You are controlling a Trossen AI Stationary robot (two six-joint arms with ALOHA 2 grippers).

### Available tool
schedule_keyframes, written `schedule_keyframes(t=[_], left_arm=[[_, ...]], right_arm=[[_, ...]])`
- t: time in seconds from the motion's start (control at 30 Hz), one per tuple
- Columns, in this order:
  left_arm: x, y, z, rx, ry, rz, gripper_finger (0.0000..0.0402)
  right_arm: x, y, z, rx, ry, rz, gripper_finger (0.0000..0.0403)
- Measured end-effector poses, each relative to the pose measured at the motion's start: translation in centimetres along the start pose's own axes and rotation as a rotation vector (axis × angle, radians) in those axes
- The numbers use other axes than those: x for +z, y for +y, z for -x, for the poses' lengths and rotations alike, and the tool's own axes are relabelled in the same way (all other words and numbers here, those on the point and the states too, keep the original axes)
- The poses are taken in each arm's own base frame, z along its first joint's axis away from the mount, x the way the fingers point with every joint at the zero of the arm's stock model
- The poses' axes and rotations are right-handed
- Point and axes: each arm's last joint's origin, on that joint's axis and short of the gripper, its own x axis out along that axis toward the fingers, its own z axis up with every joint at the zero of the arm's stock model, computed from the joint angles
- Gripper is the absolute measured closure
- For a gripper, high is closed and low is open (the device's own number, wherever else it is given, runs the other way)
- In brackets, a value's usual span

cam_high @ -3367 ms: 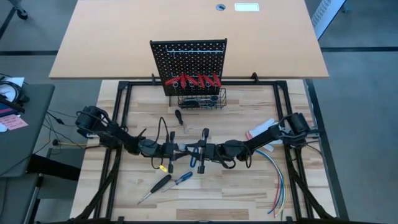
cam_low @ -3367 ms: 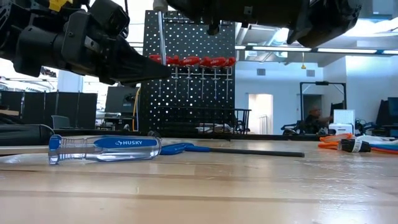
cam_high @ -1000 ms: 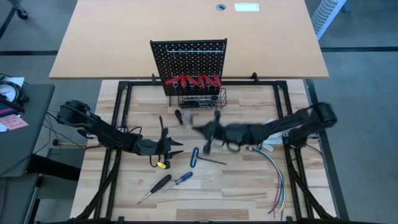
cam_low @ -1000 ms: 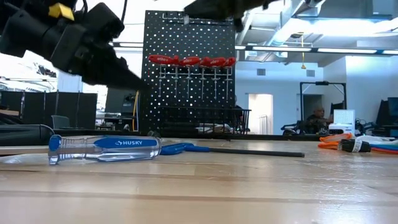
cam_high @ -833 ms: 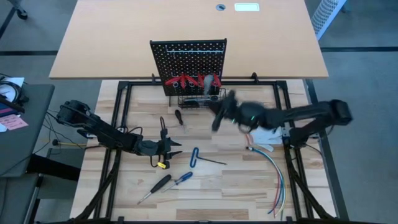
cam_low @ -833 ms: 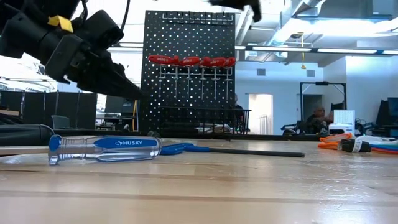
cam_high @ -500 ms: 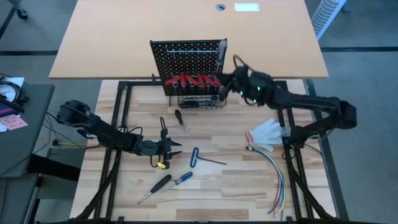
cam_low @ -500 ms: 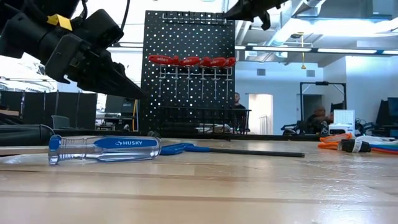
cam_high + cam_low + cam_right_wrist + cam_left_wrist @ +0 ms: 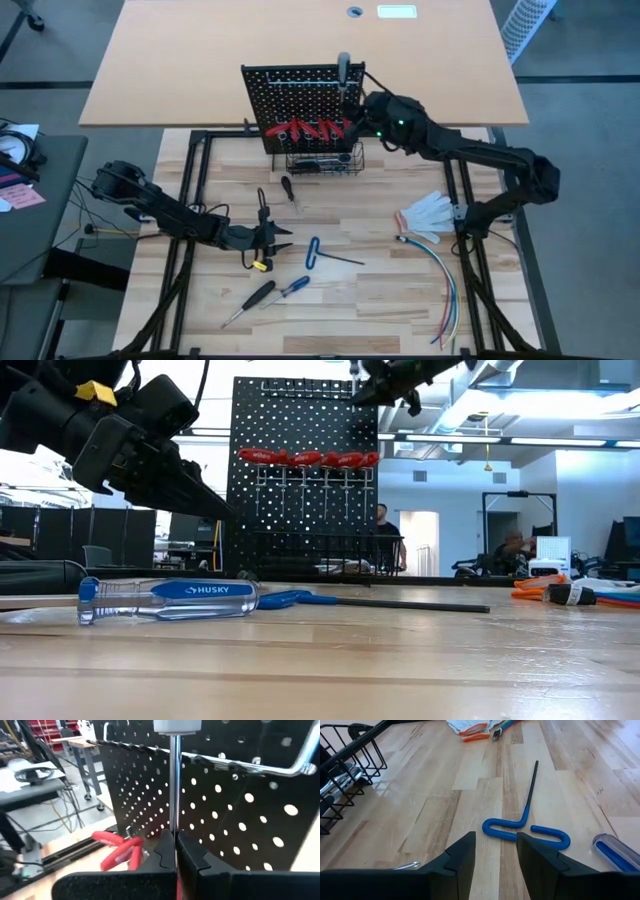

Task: Hang tools onto peg board
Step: Hang the gray screwdriver on the pegboard

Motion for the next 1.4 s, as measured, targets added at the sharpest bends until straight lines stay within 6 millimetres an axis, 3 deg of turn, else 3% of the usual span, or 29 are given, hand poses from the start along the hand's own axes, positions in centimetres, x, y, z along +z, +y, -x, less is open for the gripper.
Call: schedule_keyframes(t=[0.2,0.53,0.83,1.17,1.4], left_arm=[[-0.1,0.0,0.0,0.001,0.007,0.005,0.0263],[-0.2,0.0,0.0,0.001,0.017,0.011,0.0263],[-0.1,0.0,0.0,0.000,0.008,0.018,0.0263],[-0.1,0.0,0.0,0.001,0.011,0.019,0.0263],[-0.2,0.0,0.0,0.000,0.014,0.018,0.0263]], right_arm=[[0.1,0.1,-0.3,-0.004,-0.006,0.013,0.0403],[1.9,0.0,2.1,0.014,-0.049,0.005,0.0403],[0.6,-1.7,1.0,-0.060,0.052,0.008,0.0403],[-0.4,-2.0,-0.2,-0.077,0.077,0.014,0.0402],[-1.4,-2.5,-0.5,-0.090,0.097,0.022,0.0373]])
